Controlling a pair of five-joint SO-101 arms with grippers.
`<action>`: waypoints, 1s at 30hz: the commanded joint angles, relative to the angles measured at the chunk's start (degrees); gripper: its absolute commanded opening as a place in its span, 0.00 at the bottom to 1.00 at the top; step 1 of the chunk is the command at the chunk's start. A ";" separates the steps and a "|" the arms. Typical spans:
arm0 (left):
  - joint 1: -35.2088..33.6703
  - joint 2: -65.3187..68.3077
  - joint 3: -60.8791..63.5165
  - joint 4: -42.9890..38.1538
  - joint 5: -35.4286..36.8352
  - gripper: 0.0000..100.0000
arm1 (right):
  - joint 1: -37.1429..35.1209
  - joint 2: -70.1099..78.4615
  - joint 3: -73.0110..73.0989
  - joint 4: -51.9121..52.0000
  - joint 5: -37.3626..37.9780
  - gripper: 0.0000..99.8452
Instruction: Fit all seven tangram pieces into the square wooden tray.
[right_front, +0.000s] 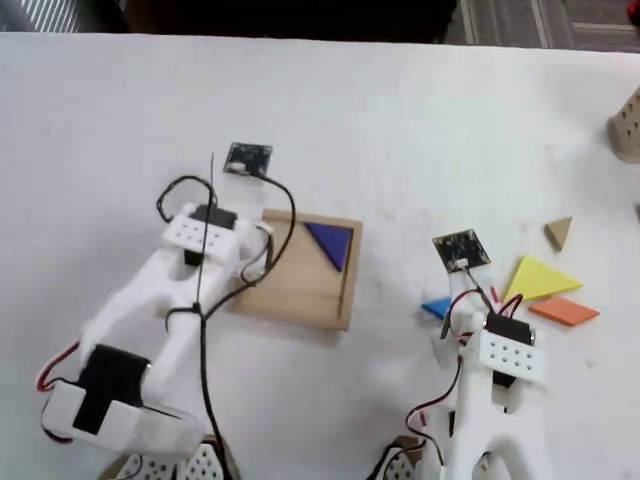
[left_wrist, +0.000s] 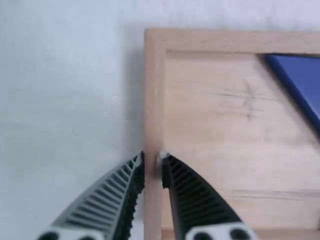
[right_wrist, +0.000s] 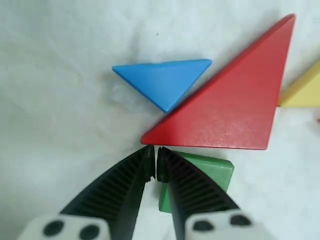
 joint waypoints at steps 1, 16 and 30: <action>-2.07 -3.56 -0.35 -0.88 -0.26 0.14 | 0.04 -0.92 -0.18 -0.66 0.53 0.02; -2.15 -11.30 0.26 1.32 -0.44 0.18 | 0.04 -0.92 -0.18 -0.66 0.53 0.02; 14.20 -0.84 -0.35 -9.32 -5.45 0.08 | 0.04 -0.92 -0.18 -0.66 0.53 0.02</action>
